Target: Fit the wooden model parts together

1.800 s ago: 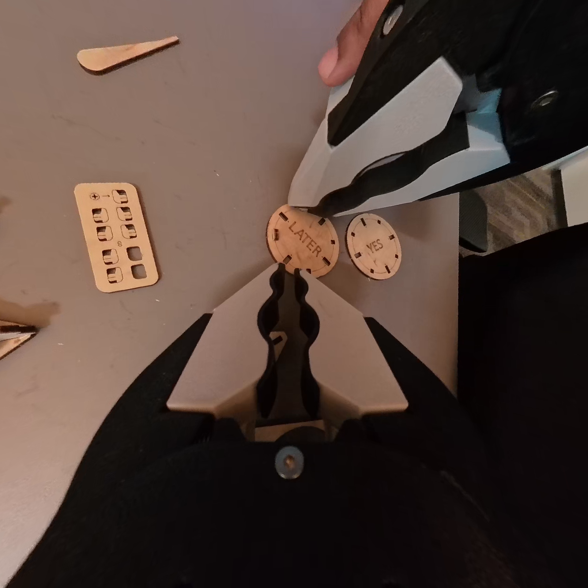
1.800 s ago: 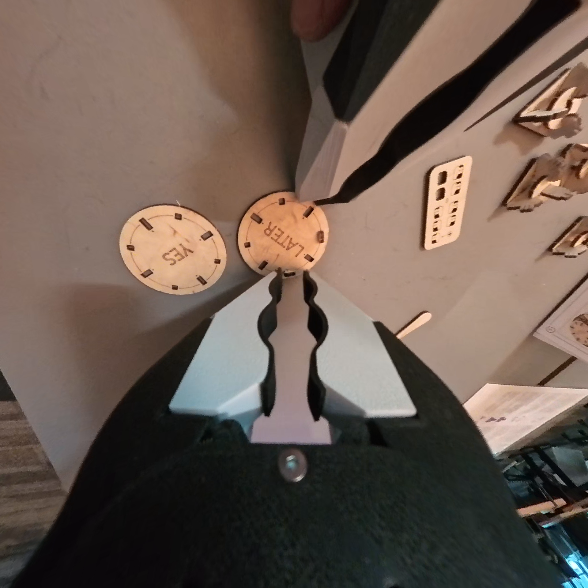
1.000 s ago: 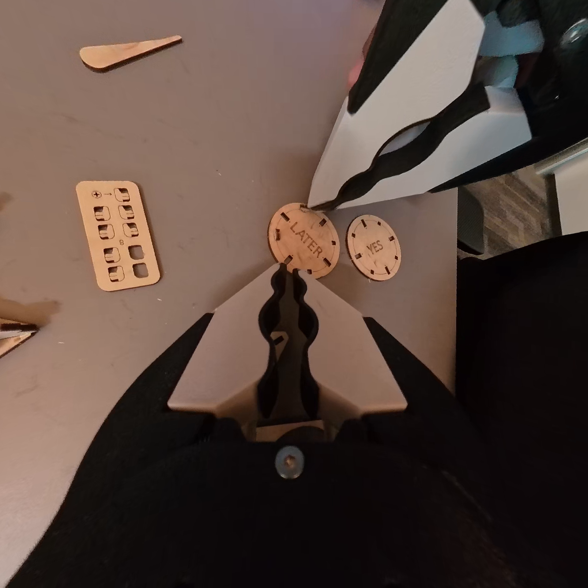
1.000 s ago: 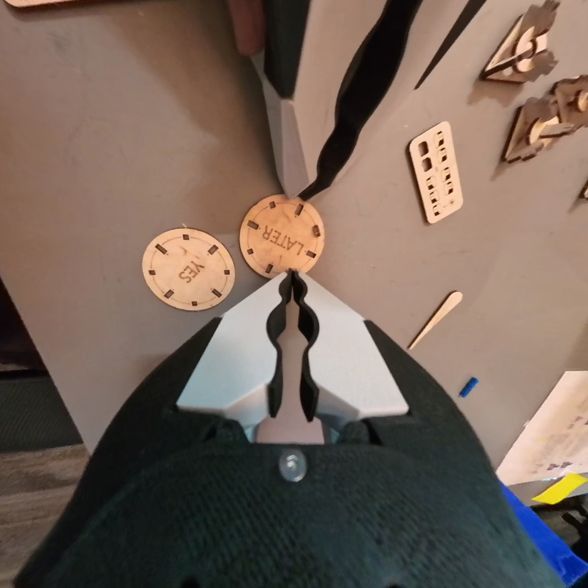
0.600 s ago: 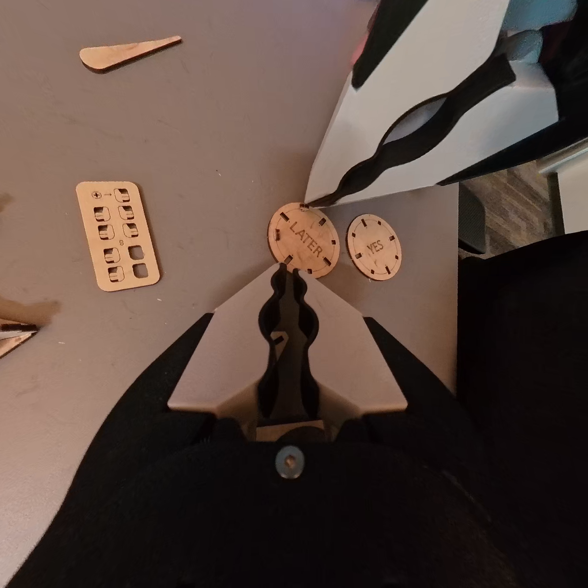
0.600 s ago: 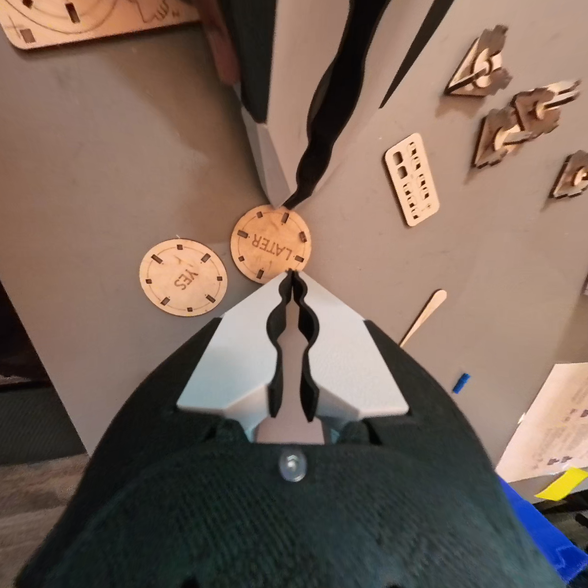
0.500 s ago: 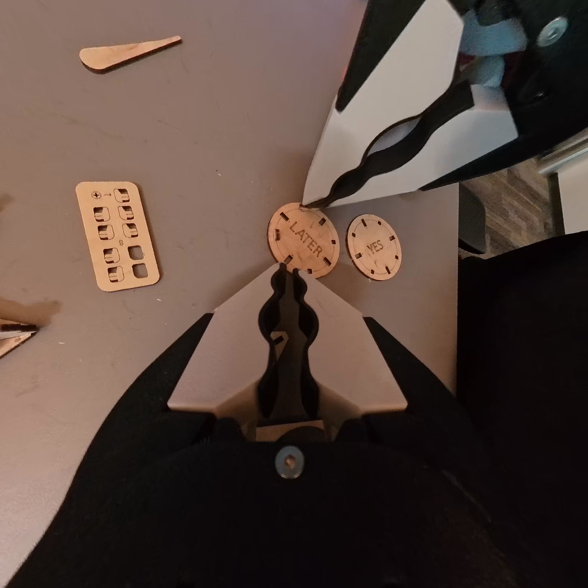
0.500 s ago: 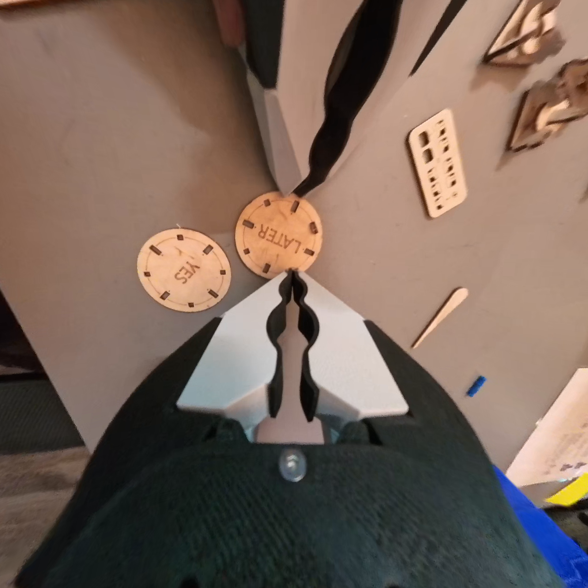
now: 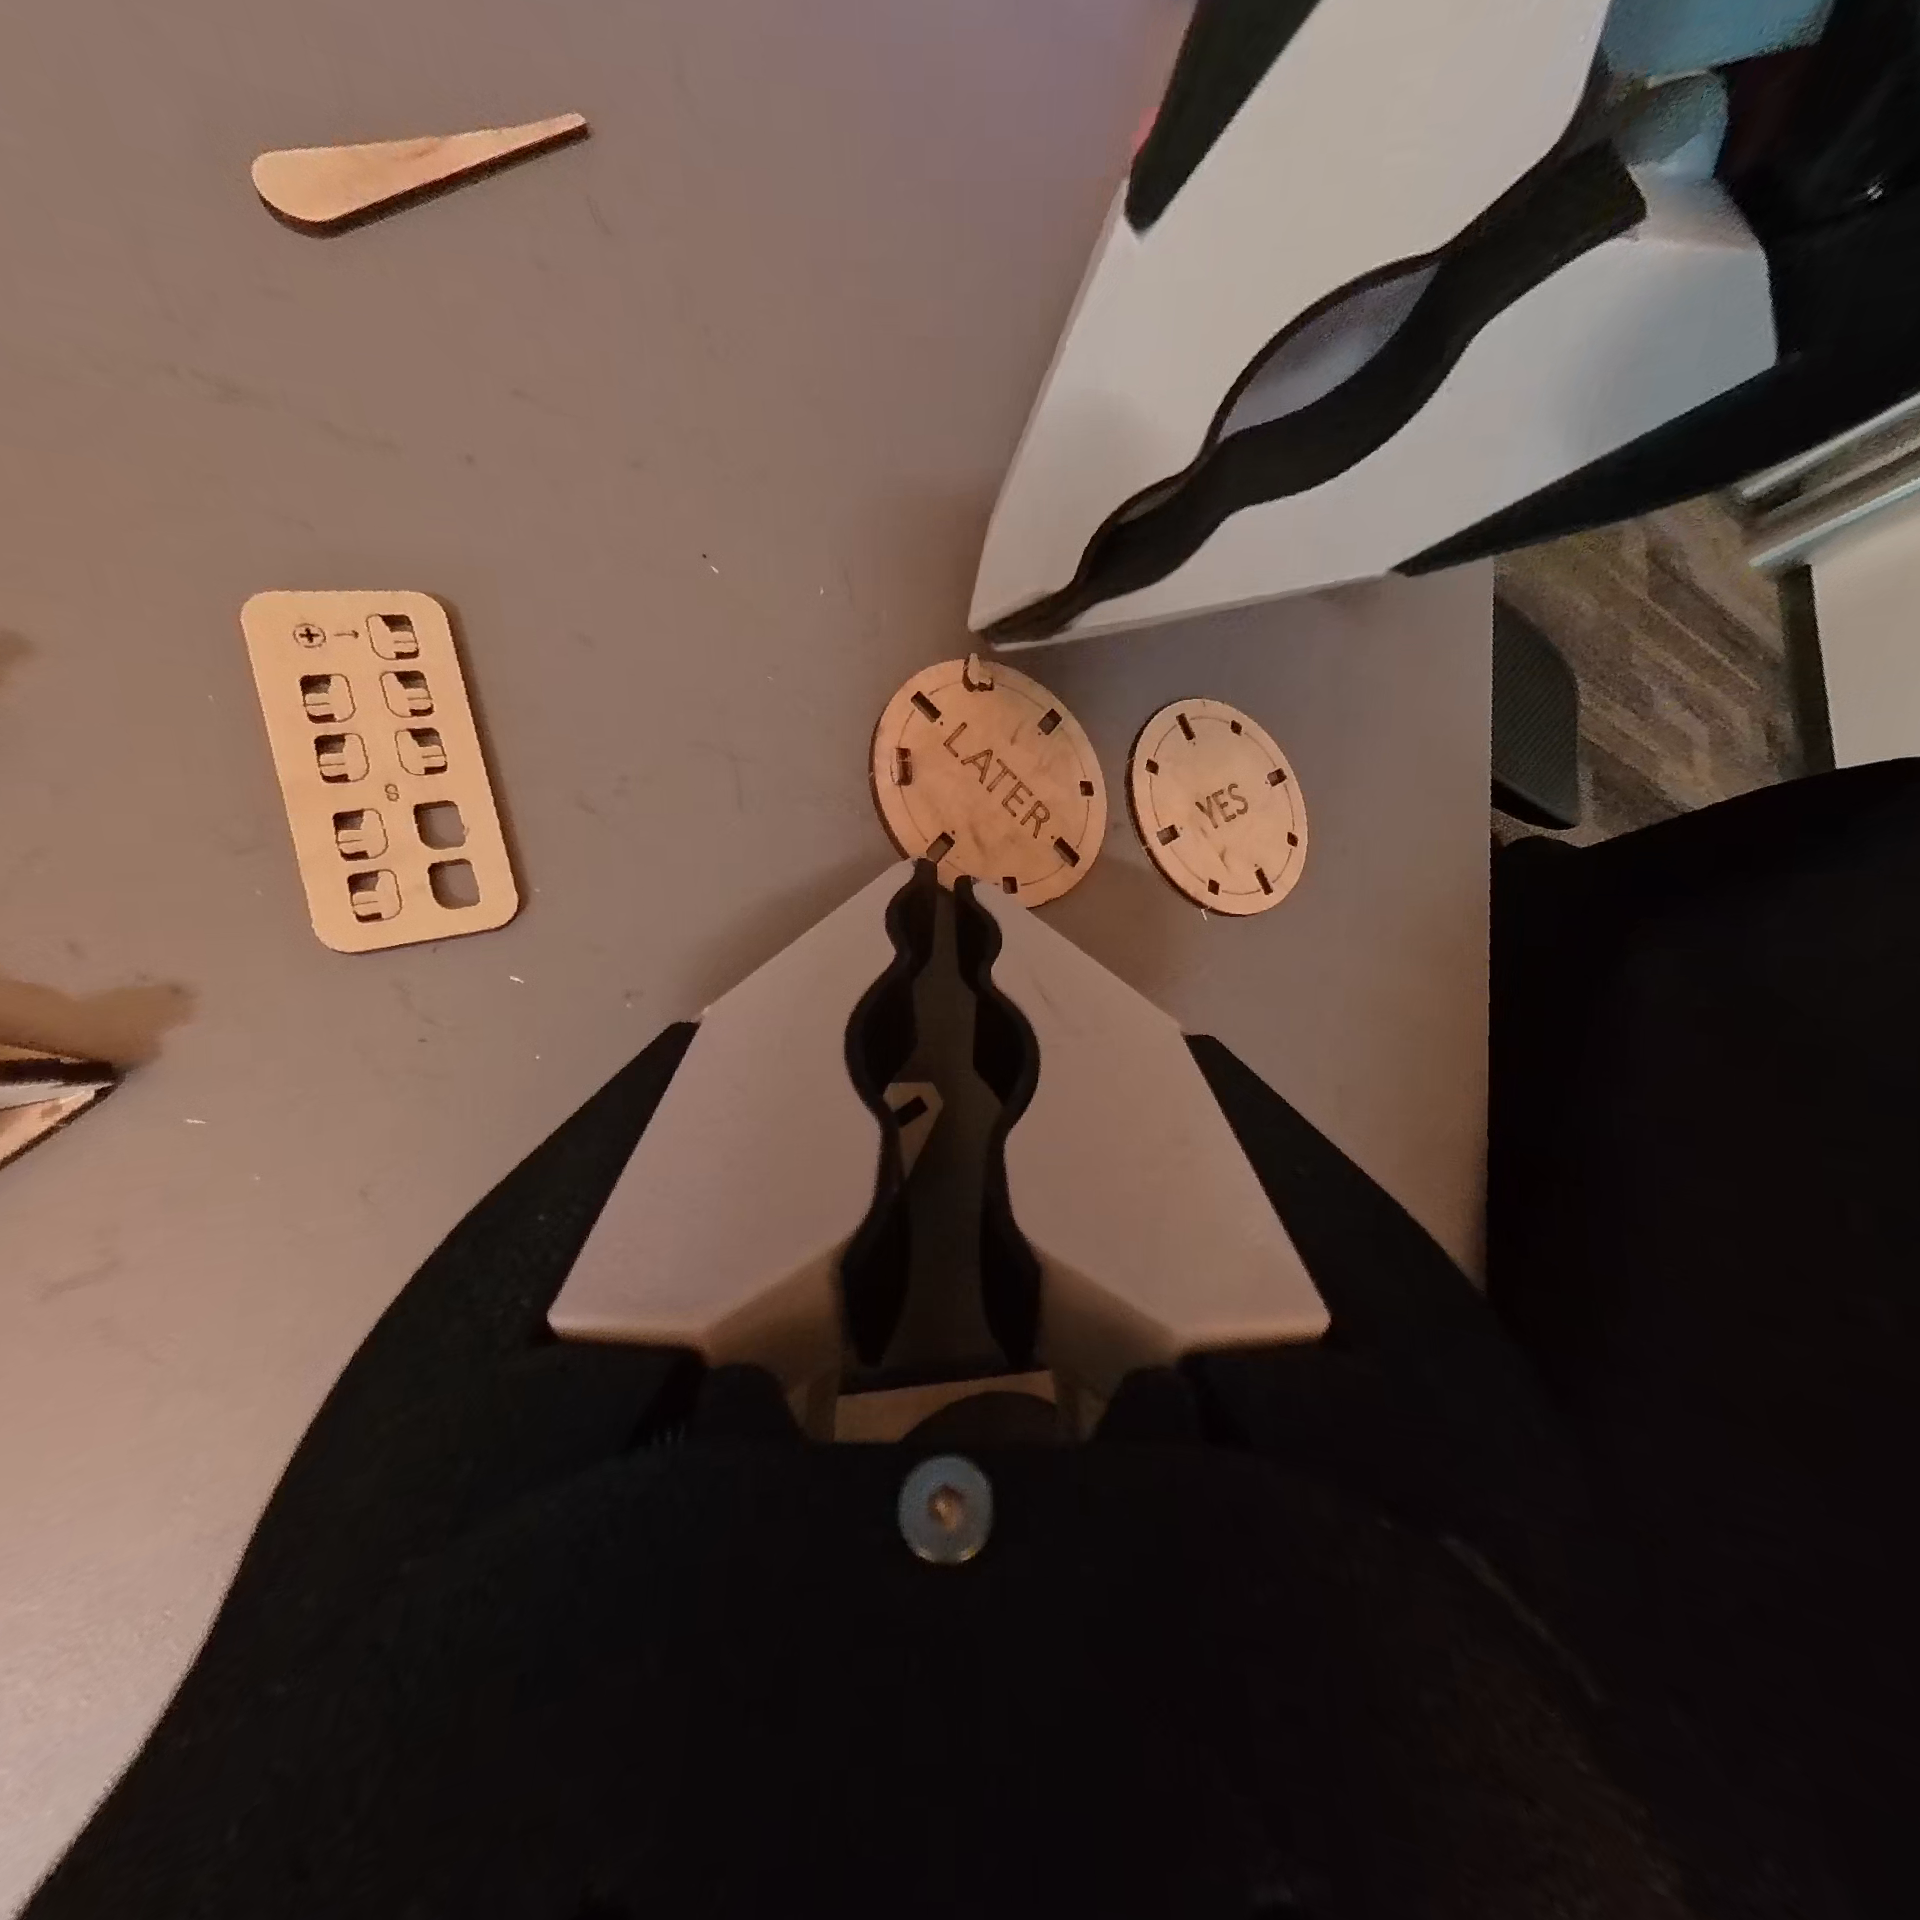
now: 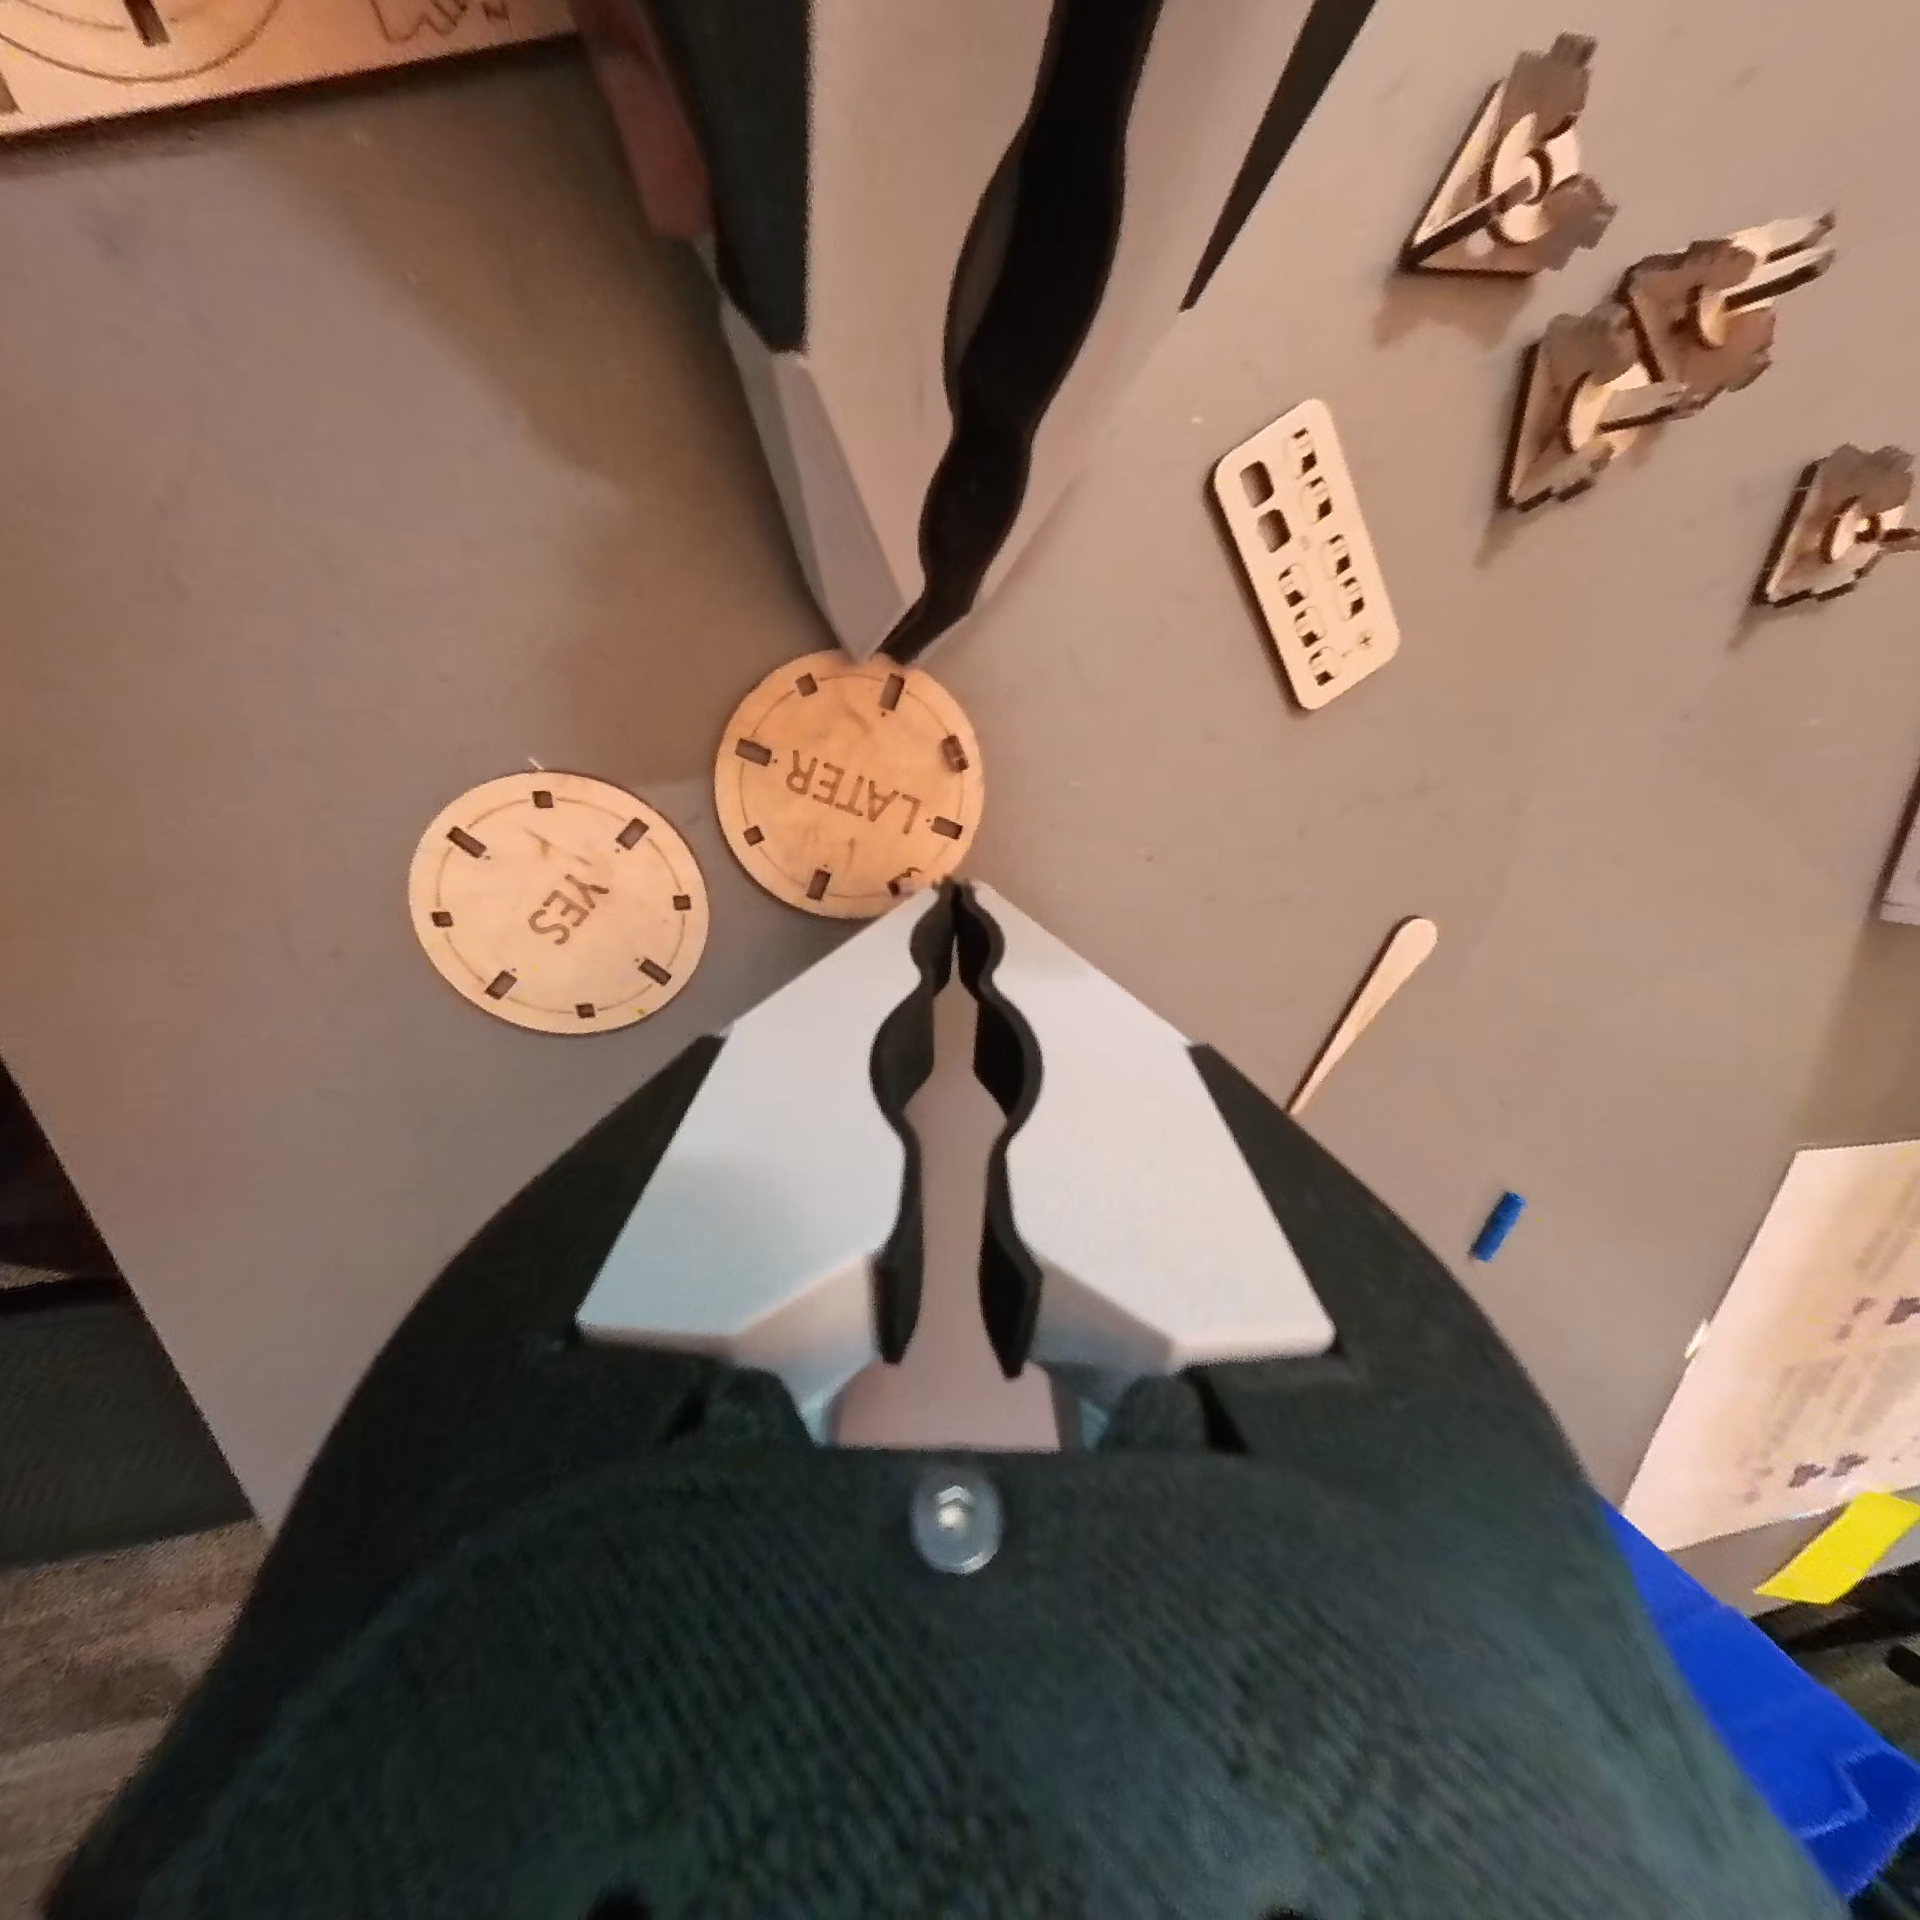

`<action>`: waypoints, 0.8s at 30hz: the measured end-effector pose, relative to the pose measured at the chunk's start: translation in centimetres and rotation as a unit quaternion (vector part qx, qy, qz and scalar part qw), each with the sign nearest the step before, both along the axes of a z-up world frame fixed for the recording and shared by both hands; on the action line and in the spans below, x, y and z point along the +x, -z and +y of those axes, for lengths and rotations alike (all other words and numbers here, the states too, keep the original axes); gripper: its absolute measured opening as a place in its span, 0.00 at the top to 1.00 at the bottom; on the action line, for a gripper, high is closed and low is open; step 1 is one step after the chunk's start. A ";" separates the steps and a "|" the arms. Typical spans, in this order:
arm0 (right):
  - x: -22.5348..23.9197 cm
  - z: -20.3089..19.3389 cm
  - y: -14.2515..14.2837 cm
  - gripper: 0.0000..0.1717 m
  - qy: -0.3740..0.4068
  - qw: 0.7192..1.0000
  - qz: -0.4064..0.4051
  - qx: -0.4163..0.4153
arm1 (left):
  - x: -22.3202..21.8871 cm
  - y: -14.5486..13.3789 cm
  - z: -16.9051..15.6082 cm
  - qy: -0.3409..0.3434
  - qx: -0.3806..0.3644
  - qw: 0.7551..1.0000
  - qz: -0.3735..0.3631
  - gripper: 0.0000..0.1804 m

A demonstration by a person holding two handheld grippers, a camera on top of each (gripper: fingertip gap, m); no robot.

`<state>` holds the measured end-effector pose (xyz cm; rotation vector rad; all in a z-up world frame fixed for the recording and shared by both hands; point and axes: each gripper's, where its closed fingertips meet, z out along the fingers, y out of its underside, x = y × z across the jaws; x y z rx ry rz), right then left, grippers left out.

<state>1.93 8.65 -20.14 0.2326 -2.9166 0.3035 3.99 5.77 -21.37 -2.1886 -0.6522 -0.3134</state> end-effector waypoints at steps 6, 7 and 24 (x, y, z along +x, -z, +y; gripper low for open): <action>0.6 0.1 0.5 0.97 0.037 0.996 -0.072 -0.039 | 0.0 0.0 0.0 0.000 0.000 1.000 0.001 0.99; 0.5 0.2 0.6 0.96 0.043 0.995 -0.079 -0.044 | 0.0 0.0 0.0 0.000 0.000 1.000 0.000 0.99; -0.3 -0.5 0.3 0.98 0.062 0.989 -0.066 -0.117 | -0.1 -0.4 0.0 -0.004 0.017 1.000 -0.008 0.98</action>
